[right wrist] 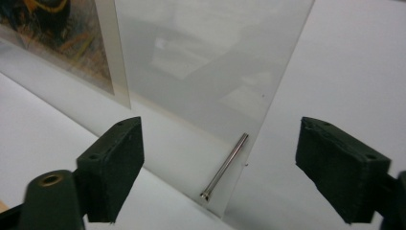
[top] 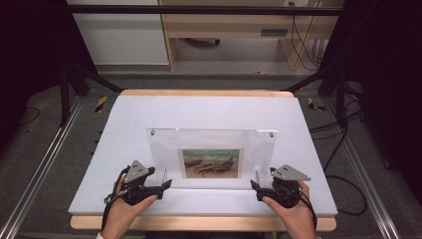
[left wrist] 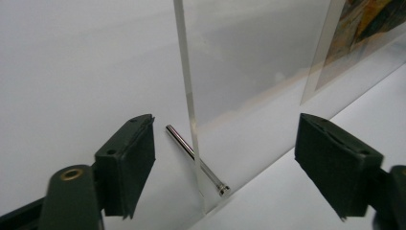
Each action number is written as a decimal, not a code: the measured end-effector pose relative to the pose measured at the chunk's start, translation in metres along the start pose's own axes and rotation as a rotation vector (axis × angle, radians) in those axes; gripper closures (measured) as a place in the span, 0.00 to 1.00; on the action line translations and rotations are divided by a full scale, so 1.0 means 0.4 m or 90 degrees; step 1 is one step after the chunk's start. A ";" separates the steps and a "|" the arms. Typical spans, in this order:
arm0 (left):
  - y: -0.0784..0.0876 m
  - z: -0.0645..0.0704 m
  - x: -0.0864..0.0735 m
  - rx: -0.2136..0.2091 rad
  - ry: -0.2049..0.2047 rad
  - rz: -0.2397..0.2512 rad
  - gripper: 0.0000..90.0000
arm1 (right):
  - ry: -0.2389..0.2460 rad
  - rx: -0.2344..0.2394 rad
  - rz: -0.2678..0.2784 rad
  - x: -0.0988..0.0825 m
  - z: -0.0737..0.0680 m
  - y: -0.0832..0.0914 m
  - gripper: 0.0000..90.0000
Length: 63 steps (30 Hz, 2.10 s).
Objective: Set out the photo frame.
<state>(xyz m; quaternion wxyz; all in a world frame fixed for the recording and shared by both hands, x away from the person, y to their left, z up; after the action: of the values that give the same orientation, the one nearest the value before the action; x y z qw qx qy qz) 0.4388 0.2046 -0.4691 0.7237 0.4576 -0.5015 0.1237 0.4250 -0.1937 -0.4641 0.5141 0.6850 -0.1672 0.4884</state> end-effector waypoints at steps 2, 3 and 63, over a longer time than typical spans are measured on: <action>0.003 -0.004 0.003 0.004 0.000 0.006 0.18 | 0.005 -0.008 0.015 0.006 0.000 0.004 0.16; 0.004 -0.005 0.004 0.003 0.003 0.013 0.16 | 0.007 -0.011 0.022 0.008 -0.001 0.007 0.15; 0.113 -0.185 -0.015 0.114 0.016 0.085 0.09 | -0.046 -0.150 0.061 -0.071 0.156 0.140 0.16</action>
<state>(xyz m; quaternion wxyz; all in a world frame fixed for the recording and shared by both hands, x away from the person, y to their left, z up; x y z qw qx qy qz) 0.4527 0.2894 -0.4556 0.6763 0.4846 -0.5087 0.2216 0.4020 -0.2790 -0.4576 0.5605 0.6284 -0.2742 0.4645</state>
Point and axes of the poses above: each handheld gripper's, and its own axes: y roughly backward along the jaws, x roughly out of its top, z roughly to its right, the point moved 3 cm from there along -y, roughly forward along the jaws
